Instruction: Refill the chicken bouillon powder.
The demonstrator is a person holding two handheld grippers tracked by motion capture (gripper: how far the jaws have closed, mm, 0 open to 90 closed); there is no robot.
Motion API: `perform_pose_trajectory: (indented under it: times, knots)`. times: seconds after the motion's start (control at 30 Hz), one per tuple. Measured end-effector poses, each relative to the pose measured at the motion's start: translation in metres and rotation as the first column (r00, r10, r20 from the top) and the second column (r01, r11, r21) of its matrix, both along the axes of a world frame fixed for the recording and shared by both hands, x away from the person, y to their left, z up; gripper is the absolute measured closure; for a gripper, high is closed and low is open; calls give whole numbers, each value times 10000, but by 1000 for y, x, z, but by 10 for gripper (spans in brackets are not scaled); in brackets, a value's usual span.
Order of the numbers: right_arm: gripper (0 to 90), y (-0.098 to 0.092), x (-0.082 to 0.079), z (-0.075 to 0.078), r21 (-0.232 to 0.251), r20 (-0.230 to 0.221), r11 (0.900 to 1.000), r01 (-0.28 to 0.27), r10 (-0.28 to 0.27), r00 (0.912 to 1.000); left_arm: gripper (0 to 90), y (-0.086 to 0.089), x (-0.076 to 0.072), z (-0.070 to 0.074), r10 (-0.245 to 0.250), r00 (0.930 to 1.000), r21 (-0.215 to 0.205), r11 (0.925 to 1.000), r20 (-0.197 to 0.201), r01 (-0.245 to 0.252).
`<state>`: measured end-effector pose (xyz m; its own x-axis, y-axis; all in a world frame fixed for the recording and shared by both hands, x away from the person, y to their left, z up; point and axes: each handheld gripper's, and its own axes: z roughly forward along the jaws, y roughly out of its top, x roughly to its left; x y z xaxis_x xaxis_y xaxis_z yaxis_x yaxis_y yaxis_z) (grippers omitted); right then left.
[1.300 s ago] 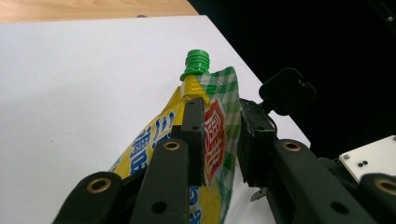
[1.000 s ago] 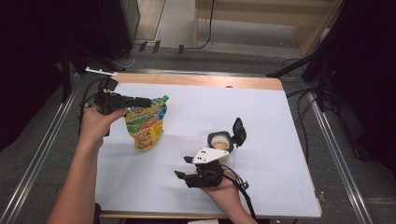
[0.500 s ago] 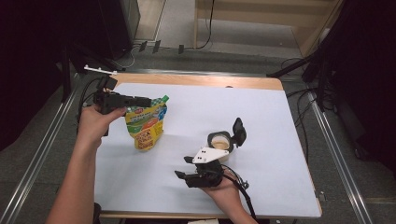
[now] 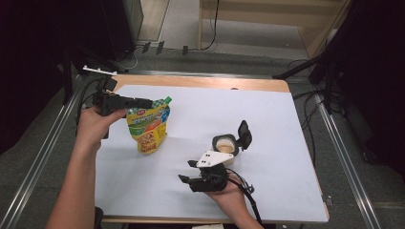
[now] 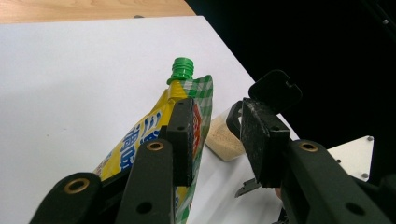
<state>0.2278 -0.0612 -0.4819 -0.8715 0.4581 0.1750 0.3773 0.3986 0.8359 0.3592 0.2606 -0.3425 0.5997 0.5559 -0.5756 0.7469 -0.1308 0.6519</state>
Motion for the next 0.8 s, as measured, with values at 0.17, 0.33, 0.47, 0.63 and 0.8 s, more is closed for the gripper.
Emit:
perform_pose_trajectory:
  times: [0.17,0.33,0.47,0.63,0.8]
  knots:
    - [436,1,0,0,-49,29,10000,-28,29,10000,654,5,0,1,104,9999,-18,9999,20,-104]
    - [438,0,0,0,-44,49,10000,-29,30,10000,626,11,0,2,246,9997,32,9997,71,-246]
    - [450,0,0,1,19,-153,10000,-18,18,9999,586,17,5,0,522,9986,358,9980,-129,-517]
    - [455,1,-1,2,-43,-128,10000,-87,87,9999,585,19,8,-1,493,9986,264,9985,-202,-487]
    - [456,2,-2,2,-119,-78,9998,-156,155,9998,589,22,7,0,572,9982,183,9982,-175,-569]
